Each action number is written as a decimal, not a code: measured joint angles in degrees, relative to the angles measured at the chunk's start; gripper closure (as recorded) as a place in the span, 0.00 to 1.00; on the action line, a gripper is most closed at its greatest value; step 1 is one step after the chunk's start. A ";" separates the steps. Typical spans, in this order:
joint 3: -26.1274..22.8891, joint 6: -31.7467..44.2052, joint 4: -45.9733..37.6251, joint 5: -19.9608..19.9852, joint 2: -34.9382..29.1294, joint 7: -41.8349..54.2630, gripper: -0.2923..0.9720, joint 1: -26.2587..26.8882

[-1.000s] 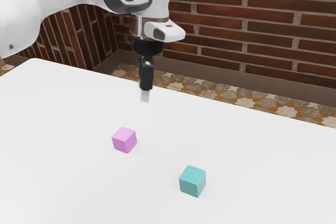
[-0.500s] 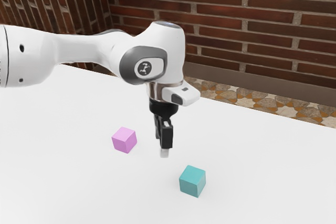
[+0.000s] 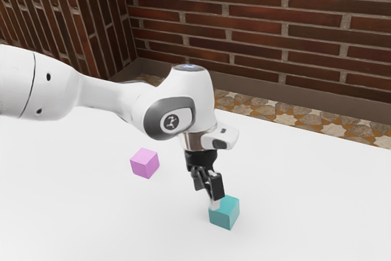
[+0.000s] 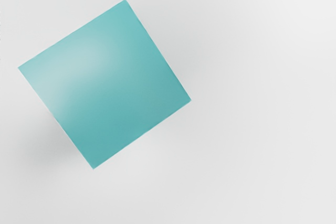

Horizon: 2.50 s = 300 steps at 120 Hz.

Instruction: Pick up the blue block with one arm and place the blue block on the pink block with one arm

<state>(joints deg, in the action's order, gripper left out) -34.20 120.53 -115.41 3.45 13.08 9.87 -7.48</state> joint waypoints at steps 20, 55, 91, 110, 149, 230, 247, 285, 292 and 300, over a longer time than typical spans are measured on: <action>0.18 3.19 -0.13 -0.16 2.98 -5.55 0.23 -0.12; 5.37 7.23 2.09 -0.08 8.16 -12.47 0.23 4.90; 10.54 8.49 7.34 -0.11 13.96 -17.31 0.23 9.32; 12.42 8.69 8.71 -0.17 16.11 -19.26 0.23 11.62; 16.77 8.82 8.76 0.23 15.80 -22.55 0.26 16.50; 20.42 8.29 8.42 -0.29 13.73 -26.47 0.46 20.47; 21.22 6.63 8.26 -2.13 10.43 -26.62 0.47 20.92; 21.36 0.90 7.46 -3.35 4.83 -21.09 0.46 12.43; 21.36 0.13 7.51 -3.37 4.55 -19.43 0.46 10.79; 21.29 -0.90 7.56 -3.39 4.20 -17.44 0.46 8.69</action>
<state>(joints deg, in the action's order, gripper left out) -12.91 119.63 -107.84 0.06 17.28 -7.58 1.22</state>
